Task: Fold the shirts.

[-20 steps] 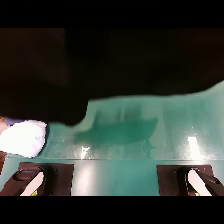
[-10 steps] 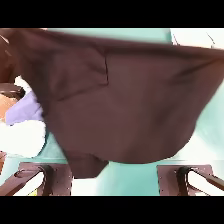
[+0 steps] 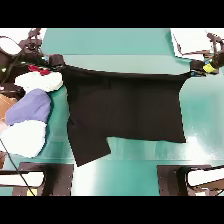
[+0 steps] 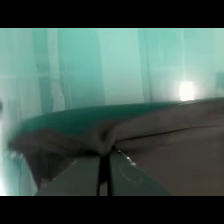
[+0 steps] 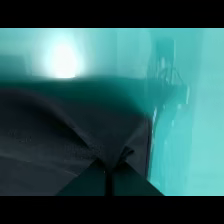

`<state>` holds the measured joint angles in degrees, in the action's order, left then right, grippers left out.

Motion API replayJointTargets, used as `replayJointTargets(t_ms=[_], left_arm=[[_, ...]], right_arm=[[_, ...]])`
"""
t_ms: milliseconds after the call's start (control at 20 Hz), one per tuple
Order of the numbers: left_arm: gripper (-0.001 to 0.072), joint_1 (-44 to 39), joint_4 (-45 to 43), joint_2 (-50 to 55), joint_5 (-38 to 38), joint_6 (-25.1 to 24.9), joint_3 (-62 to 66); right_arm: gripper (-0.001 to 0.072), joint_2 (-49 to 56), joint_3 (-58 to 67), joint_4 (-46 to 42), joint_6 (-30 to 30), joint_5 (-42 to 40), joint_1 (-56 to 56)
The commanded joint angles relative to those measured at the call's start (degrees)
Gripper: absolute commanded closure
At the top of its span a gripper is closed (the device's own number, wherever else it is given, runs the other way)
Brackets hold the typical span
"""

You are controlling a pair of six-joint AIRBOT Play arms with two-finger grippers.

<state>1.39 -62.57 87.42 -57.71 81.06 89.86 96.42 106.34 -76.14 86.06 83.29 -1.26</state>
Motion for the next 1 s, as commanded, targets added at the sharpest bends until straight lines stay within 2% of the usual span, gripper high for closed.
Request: replayJointTargets(t_ms=[0, 150, 250, 400, 600, 650, 700, 750, 800, 950], left_arm=[[0.0682, 0.2, 0.1, 5.5, 1.0, -1.6, 4.7], [0.0682, 0.9, -0.3, 5.5, -10.8, -4.1, 4.5], [0.0682, 0.6, -0.2, 5.5, -15.5, -6.8, 1.1], [0.0682, 0.4, 0.0, 5.5, -14.1, -7.2, -6.0], [0.0681, 0.4, 0.0, 5.5, -12.3, -6.5, -11.3], [0.0652, 0.4, 0.0, 5.6, -12.3, -5.7, -11.2], [0.0348, 0.4, 0.0, 5.5, -12.4, -5.5, -11.2], [0.0205, 0.5, -0.2, 5.2, -13.3, -5.0, -11.2], [0.0228, 1.0, -0.5, 4.2, -15.1, -4.5, -11.2], [0.0228, 2.7, -6.4, -2.8, -18.5, -4.0, -13.1]], right_arm=[[0.0697, 6.1, 8.3, 1.5, -0.1, 0.7, 0.0], [0.0697, 6.1, 8.9, 0.9, -1.2, 6.8, 0.0], [0.0697, 5.7, 7.4, 0.9, -1.2, 9.0, 0.0], [0.0697, 2.1, -2.6, 0.9, -1.0, 6.1, 0.1], [0.0695, -4.5, -18.6, 1.0, 0.0, -2.9, -0.2], [0.0627, -5.4, -21.1, 1.2, 0.0, -4.2, -0.1], [0.0347, -6.2, -23.0, 1.5, 0.0, -5.0, -0.1], [0.0253, -6.7, -24.0, 1.4, 0.0, -5.0, -0.1], [0.0253, -7.6, -24.6, 1.4, 0.0, -4.2, -0.2], [0.0263, -14.2, -28.6, 1.5, -0.2, -2.7, -1.4]])
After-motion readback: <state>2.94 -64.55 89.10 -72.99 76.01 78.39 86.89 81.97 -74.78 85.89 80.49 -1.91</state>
